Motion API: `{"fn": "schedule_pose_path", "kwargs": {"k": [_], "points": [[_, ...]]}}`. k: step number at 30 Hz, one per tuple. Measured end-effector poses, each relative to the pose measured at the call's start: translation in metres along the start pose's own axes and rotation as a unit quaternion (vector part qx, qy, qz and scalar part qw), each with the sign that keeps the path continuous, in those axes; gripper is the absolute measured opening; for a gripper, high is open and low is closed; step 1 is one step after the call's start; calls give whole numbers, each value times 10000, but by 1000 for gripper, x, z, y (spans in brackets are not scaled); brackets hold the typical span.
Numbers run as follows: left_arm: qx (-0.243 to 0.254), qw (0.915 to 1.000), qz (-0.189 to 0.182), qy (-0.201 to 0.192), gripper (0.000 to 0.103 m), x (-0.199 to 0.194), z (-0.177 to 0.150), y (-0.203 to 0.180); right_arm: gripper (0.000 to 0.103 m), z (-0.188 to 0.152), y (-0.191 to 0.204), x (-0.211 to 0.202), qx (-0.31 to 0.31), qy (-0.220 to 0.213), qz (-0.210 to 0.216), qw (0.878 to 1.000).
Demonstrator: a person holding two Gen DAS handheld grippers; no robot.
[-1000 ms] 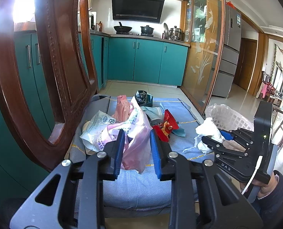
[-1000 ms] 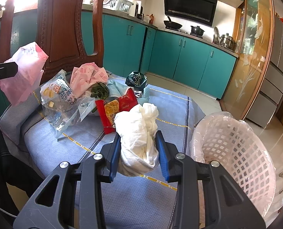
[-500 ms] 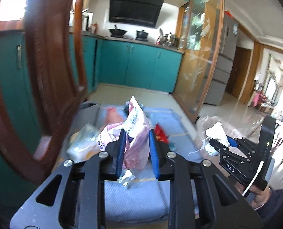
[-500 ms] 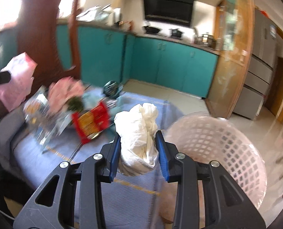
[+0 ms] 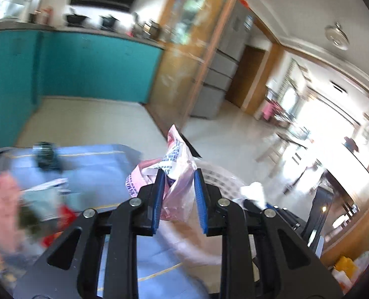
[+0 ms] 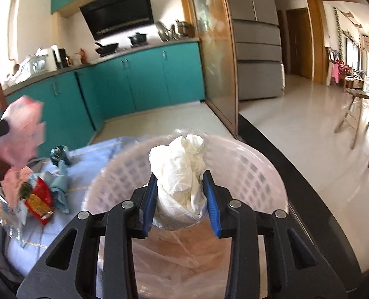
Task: Collect trash
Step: 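Carry both items over the white basket and open both grippers to drop them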
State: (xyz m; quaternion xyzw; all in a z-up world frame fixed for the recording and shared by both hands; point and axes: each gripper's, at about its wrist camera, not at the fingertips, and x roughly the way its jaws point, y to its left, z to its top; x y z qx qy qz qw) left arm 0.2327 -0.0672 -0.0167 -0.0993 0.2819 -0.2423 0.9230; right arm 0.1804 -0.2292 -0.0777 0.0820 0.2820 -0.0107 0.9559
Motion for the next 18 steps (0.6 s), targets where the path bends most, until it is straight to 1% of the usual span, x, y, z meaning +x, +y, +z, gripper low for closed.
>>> {"fn": "schedule_pose_path", "kwargs": {"k": [2,4,5,6,7,8,9,10,11,15,18], "points": [[83,9995,-107,290,25,34,0,-13,36,-3,-4,-1,-46,13,-78,10000],[75,9981,-161,591,25,64,-4,-19,37,-4,-8,4,-32,141,-116,9998],[46,9977,-166,654,25,71,-4,-20,38,-5,-10,7,-24,220,-118,9997],[-7,9971,-237,730,26,80,-6,-20,43,-7,-10,11,-33,336,-104,9994],[-86,9962,-369,790,33,88,-8,-19,45,-8,-10,12,-47,399,-71,9992],[-133,9956,-419,822,41,90,-8,-17,50,-7,-8,14,-71,427,-48,9990],[-185,9954,-399,845,57,91,-10,-14,59,-8,-5,14,-144,448,-47,9989],[-232,9960,-309,811,66,88,-11,-12,64,-9,-2,12,-207,437,-85,9988],[-248,9963,-277,772,67,82,-14,-9,71,-9,-2,11,-246,416,-118,9988],[-273,9982,-84,537,70,54,-13,6,79,-10,2,11,-316,409,-125,9986],[-337,9988,34,354,73,31,-14,16,82,-8,2,14,-270,464,-120,9985]]}}
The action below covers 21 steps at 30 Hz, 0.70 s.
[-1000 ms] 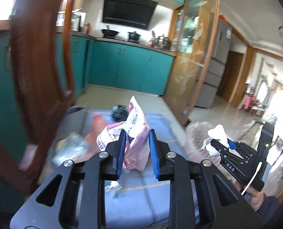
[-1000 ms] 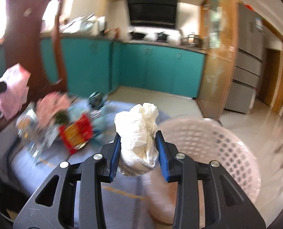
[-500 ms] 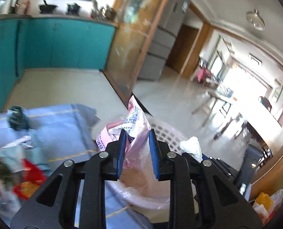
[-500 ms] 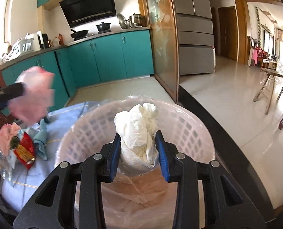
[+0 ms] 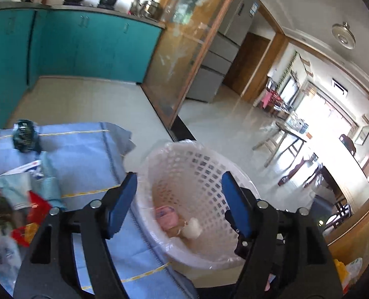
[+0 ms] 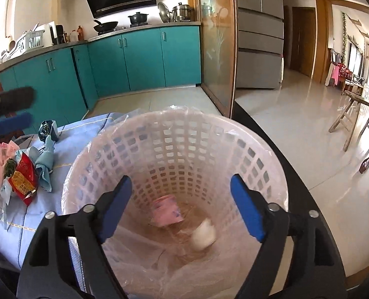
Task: Collect trash
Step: 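Carry both items over the white basket and open both grippers to drop them, then move both grippers back over the table toward the remaining trash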
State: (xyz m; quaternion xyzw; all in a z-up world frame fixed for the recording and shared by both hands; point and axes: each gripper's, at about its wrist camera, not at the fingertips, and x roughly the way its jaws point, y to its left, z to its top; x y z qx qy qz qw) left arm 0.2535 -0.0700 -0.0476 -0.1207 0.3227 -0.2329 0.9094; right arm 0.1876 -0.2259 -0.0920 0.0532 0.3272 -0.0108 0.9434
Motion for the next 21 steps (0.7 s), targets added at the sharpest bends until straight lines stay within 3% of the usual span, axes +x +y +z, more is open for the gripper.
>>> {"fn": "schedule_pose_path", "kwargs": {"k": [4,11,18,21], "points": [[-46,9999,36,-95,76,-24,-4,8,88,2,4,-2,35,-63,-20,10000],[-196,9996,43,-213,78,-58,-25,33,88,6,21,-10,-121,-314,81,9994],[-152,9947,935,-405,78,-105,-53,60,88,8,53,-23,-498,-703,341,9957],[-7,9887,1413,-504,78,-127,-65,71,88,11,73,-29,-665,-867,687,9916]]}}
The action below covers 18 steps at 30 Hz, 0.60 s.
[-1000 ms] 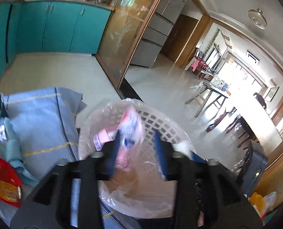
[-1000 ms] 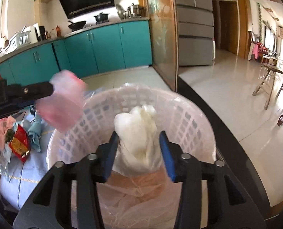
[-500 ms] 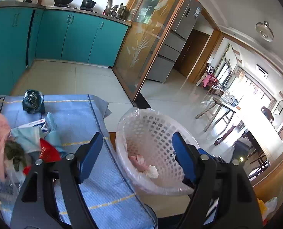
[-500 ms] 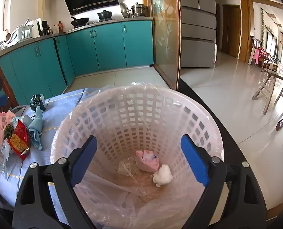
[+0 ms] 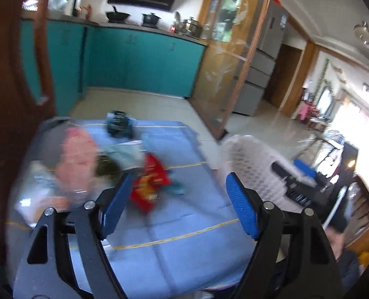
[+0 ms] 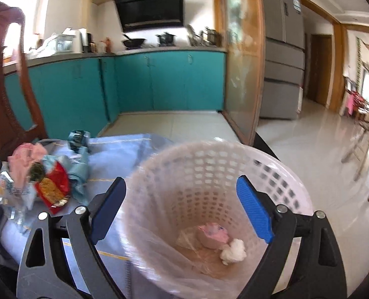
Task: Collect trash
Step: 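Move both grippers back over the table toward the remaining trash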
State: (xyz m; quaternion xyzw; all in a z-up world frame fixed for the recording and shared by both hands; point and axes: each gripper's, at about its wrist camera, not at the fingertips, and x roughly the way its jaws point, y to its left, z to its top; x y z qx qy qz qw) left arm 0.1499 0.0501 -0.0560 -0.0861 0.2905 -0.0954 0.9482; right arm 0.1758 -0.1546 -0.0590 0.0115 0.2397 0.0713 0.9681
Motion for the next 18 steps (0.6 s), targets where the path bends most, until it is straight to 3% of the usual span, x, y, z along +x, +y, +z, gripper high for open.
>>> {"fn": "schedule_pose_path", "kwargs": {"k": [4,5,7,10,14,18], "points": [[-47,9988,491,33,76,-22,-12,31,88,17,44,10,-493,4,779,9957],[-59,9984,555,59,72,-27,-14,37,88,24,60,18,-646,116,1022,9926],[-47,9971,719,229,47,-30,-19,48,88,35,87,37,-906,328,1473,9844],[-34,9949,935,365,46,-34,-20,53,88,43,123,63,-1146,401,1958,9731],[-38,9934,1103,315,46,-49,-17,56,88,26,140,87,-797,566,2348,9671],[-170,9911,1279,328,46,-59,-16,61,88,6,157,101,-958,799,2196,9676]]}}
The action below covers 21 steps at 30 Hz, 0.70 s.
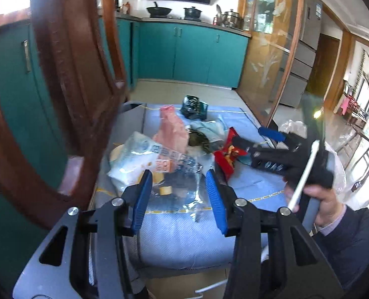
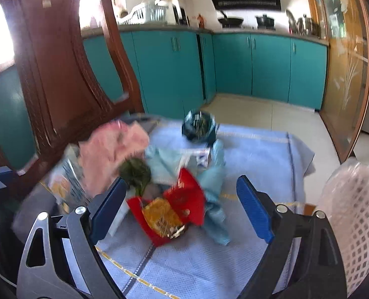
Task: Collect trash
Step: 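Move both grippers back over the table toward the remaining trash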
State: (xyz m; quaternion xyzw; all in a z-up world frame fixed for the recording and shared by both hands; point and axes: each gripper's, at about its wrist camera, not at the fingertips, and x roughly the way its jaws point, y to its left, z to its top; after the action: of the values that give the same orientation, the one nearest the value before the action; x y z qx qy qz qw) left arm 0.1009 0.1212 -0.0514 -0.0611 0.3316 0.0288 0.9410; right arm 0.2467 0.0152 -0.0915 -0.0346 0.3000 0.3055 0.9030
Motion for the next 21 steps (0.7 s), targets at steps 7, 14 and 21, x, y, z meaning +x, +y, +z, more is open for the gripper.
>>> {"fn": "schedule_pose_path", "kwargs": {"k": [7,14,21], "points": [[-154,9997,146,75,53,-15,-6,8,88,0,0,11,189,-51,-119,9997],[-111,9995,281,31,56,-16,-4,2,88,-8,-11,3,282,-77,-130,9995],[-85,9994,345,5,60,-14,-1,-5,88,-12,-11,2,192,-46,-123,9997]]}}
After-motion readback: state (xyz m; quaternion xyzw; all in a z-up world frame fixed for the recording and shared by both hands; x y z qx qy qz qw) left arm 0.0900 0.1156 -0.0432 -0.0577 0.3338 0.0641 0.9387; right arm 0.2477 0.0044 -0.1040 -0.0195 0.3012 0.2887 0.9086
